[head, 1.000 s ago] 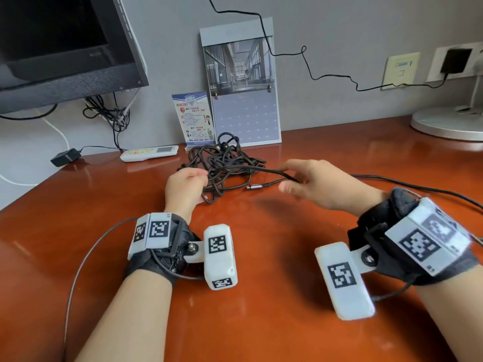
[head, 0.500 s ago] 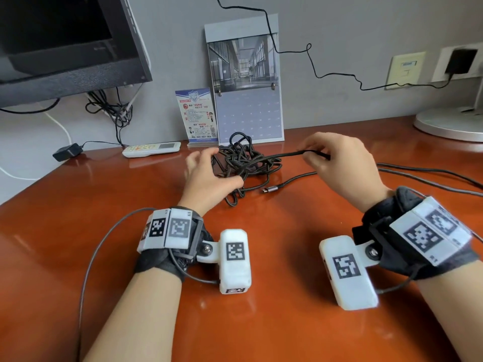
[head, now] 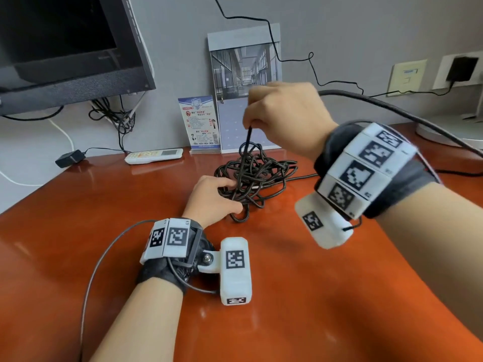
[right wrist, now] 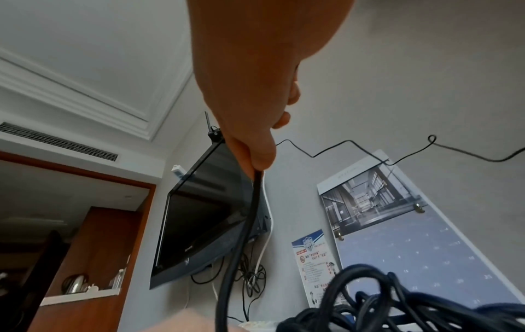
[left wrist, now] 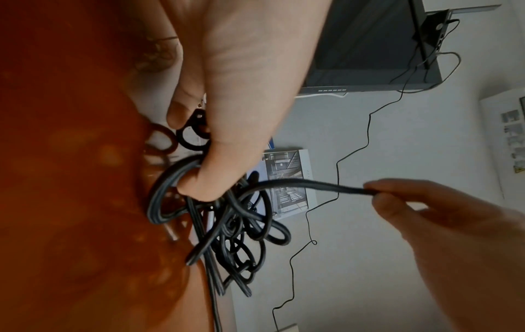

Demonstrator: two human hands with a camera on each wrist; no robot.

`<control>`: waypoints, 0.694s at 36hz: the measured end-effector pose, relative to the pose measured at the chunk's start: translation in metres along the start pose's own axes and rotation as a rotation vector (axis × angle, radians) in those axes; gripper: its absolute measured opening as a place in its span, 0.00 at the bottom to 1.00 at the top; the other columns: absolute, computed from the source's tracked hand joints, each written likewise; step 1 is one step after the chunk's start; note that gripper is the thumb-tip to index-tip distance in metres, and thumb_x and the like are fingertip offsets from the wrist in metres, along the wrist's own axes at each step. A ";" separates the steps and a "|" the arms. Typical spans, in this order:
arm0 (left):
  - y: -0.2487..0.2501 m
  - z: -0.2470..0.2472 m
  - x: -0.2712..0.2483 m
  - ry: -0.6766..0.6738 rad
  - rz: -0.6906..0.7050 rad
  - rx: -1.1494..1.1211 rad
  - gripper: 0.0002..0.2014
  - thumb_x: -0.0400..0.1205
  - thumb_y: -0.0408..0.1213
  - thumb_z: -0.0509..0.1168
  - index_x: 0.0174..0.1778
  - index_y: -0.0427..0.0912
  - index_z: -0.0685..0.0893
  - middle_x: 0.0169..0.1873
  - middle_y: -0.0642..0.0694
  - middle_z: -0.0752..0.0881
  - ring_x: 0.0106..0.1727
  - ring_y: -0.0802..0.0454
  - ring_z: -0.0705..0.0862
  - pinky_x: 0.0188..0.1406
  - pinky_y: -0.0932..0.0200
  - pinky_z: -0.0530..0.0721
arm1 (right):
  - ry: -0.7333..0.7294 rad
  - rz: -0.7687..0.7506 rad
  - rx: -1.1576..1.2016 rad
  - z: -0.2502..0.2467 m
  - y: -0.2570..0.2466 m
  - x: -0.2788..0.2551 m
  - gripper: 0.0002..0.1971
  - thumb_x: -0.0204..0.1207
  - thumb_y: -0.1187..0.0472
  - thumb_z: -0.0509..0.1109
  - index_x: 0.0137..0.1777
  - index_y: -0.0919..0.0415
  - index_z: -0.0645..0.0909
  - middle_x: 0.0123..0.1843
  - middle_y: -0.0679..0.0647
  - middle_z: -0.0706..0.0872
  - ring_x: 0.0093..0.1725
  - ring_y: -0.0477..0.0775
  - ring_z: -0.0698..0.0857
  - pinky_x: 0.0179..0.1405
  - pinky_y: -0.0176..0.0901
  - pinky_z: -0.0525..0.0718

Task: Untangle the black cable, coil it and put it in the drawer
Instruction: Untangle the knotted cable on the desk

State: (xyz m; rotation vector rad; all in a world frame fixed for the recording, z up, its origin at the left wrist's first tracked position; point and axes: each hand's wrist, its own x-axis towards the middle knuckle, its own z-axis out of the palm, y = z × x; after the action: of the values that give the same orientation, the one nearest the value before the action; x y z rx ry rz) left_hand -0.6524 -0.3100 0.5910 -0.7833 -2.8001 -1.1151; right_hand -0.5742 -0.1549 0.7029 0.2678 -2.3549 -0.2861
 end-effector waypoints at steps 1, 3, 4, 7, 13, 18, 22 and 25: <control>0.000 0.000 0.000 0.011 0.002 -0.005 0.25 0.65 0.34 0.77 0.60 0.49 0.86 0.62 0.50 0.76 0.65 0.52 0.75 0.58 0.64 0.70 | -0.040 -0.012 -0.003 0.001 -0.003 0.006 0.11 0.74 0.68 0.69 0.45 0.52 0.89 0.46 0.51 0.85 0.48 0.60 0.84 0.30 0.40 0.62; -0.001 0.000 0.000 0.037 0.020 -0.005 0.23 0.64 0.35 0.78 0.57 0.49 0.88 0.60 0.50 0.80 0.62 0.54 0.77 0.55 0.64 0.71 | -0.069 -0.028 0.008 0.006 -0.008 0.015 0.13 0.79 0.64 0.63 0.53 0.50 0.87 0.53 0.49 0.84 0.56 0.57 0.82 0.36 0.43 0.65; 0.000 0.000 -0.001 0.050 0.030 -0.007 0.22 0.64 0.36 0.78 0.55 0.48 0.89 0.59 0.51 0.81 0.61 0.54 0.78 0.54 0.64 0.71 | -0.087 -0.029 0.012 0.008 -0.011 0.018 0.14 0.80 0.64 0.62 0.54 0.49 0.87 0.54 0.49 0.83 0.58 0.56 0.81 0.37 0.43 0.66; 0.002 0.001 -0.002 0.067 0.046 -0.028 0.16 0.64 0.36 0.79 0.47 0.49 0.88 0.54 0.52 0.82 0.58 0.55 0.79 0.53 0.64 0.73 | -0.130 0.023 0.039 0.017 -0.014 0.022 0.14 0.82 0.64 0.60 0.57 0.50 0.86 0.57 0.50 0.81 0.62 0.56 0.77 0.41 0.45 0.70; 0.006 -0.001 0.000 0.160 -0.027 -0.150 0.10 0.62 0.46 0.77 0.38 0.52 0.88 0.37 0.57 0.86 0.46 0.51 0.86 0.44 0.60 0.82 | -0.130 0.130 0.154 0.031 -0.007 0.007 0.21 0.77 0.67 0.63 0.67 0.51 0.80 0.70 0.54 0.71 0.73 0.61 0.62 0.67 0.50 0.58; 0.010 -0.003 0.000 0.204 -0.148 -0.384 0.08 0.57 0.50 0.73 0.26 0.52 0.87 0.30 0.53 0.88 0.36 0.53 0.87 0.43 0.49 0.90 | 0.131 0.143 0.492 0.022 -0.009 -0.022 0.15 0.67 0.70 0.59 0.50 0.63 0.83 0.41 0.50 0.77 0.44 0.54 0.73 0.46 0.43 0.70; 0.011 -0.006 -0.004 0.186 -0.184 -0.506 0.06 0.66 0.43 0.75 0.32 0.44 0.89 0.37 0.45 0.89 0.34 0.57 0.85 0.39 0.52 0.90 | -0.118 0.455 0.565 0.021 -0.021 -0.039 0.10 0.71 0.68 0.61 0.40 0.60 0.84 0.31 0.52 0.83 0.33 0.57 0.79 0.42 0.49 0.83; 0.014 -0.009 -0.005 0.133 -0.224 -0.595 0.03 0.72 0.37 0.72 0.35 0.43 0.88 0.40 0.44 0.85 0.36 0.57 0.81 0.39 0.54 0.90 | -0.419 0.742 0.711 0.029 -0.023 -0.044 0.11 0.77 0.64 0.60 0.39 0.67 0.81 0.30 0.57 0.87 0.23 0.55 0.80 0.26 0.44 0.85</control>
State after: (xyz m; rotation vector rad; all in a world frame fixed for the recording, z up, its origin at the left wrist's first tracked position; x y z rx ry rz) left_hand -0.6427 -0.3093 0.6052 -0.3878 -2.4976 -2.0009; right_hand -0.5607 -0.1612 0.6472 -0.3824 -2.6863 0.9386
